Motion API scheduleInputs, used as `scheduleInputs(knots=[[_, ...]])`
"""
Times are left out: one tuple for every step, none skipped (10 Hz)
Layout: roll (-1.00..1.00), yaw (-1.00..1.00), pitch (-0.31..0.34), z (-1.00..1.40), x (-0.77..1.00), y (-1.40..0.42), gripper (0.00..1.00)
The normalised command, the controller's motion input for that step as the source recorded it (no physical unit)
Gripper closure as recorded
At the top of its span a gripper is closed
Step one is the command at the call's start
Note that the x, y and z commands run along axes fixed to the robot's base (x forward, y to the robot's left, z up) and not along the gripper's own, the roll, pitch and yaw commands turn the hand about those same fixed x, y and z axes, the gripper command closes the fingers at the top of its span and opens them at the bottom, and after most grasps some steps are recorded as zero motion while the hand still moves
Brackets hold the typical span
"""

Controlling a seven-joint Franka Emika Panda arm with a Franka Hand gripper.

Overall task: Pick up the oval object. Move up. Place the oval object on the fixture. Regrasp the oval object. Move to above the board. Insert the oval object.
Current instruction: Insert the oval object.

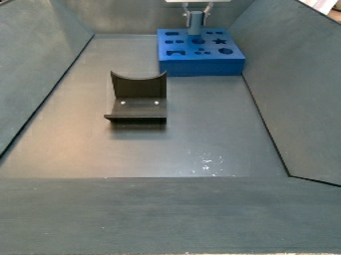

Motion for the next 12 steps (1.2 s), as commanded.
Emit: scheduleInputs(knots=[[0.20, 0.00, -0.073, -0.97, 0.00, -0.15, 1.00], [0.19, 0.00, -0.063, -1.00, 0.00, -0.16, 1.00], [0.18, 0.00, -0.056, -1.00, 0.00, -0.18, 1.00], [0.19, 0.00, -0.041, -1.00, 0.00, -0.23, 1.00], [0.18, 0.00, -0.050, -1.00, 0.00, -0.24, 1.00], [0.00, 0.00, 0.000, -0.47, 0.14, 0.00, 1.00], [0.00, 0.00, 0.003, -0.30, 0.12, 0.20, 1.00], [0.07, 0.00, -0.141, -0.93, 0.00, 0.05, 1.00], [0.03, 0.00, -0.154, -0.92, 0.03, 0.00, 1.00], [0.00, 0.00, -0.020, 0.00, 0.00, 0.00, 1.00], [0.00, 0.00, 0.000, -0.08, 0.00, 0.00, 1.00], [0.18, 0.00, -0.083, -0.93, -0.01, 0.00, 1.00]])
